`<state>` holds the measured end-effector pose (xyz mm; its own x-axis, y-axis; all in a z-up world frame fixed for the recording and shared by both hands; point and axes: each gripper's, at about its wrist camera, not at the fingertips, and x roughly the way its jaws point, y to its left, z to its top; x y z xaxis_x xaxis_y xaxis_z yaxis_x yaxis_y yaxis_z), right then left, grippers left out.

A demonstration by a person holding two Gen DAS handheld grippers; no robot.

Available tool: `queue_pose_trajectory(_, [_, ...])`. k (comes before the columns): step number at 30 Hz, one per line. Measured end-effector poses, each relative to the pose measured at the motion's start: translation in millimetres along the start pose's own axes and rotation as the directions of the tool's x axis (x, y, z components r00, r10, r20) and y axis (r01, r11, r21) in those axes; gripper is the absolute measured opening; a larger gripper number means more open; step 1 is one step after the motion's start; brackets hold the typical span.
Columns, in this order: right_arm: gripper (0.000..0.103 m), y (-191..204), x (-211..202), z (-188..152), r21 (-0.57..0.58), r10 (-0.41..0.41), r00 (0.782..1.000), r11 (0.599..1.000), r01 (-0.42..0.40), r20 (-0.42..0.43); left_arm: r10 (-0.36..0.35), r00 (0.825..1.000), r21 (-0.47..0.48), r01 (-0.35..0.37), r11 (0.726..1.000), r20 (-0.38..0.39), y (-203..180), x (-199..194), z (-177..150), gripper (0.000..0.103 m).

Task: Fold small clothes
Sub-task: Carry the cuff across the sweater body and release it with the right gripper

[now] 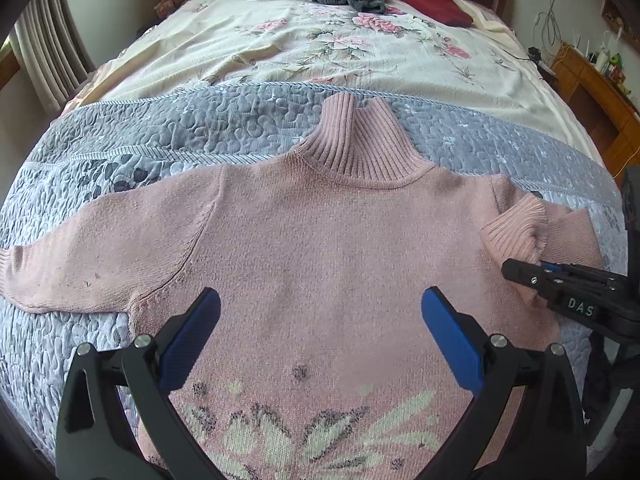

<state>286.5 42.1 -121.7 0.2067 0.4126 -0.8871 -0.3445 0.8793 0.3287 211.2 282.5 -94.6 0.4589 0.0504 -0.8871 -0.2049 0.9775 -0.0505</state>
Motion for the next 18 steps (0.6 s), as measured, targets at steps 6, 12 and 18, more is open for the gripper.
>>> queue_pose_trajectory(6, [0.040,-6.8,-8.9,-20.7,0.059,0.211,0.975,0.976,-0.208,-0.066,-0.035,0.999,-0.010,0.035,0.999,-0.029,-4.7,10.0,-1.8,0.100])
queue_pose_trajectory(12, [0.047,-45.3,-67.3,-46.5,0.095,0.081,0.997,0.992,-0.082,0.017,-0.111,0.989,0.023,0.114,0.993,-0.100,-43.4,36.2,-6.1,0.100])
queue_pose_trajectory(18, [0.048,-83.8,-95.2,-71.3,0.153,0.008,0.999,0.988,-0.013,0.033,-0.126,0.972,0.019,0.132,0.991,-0.200,-74.9,83.8,-9.4,0.099])
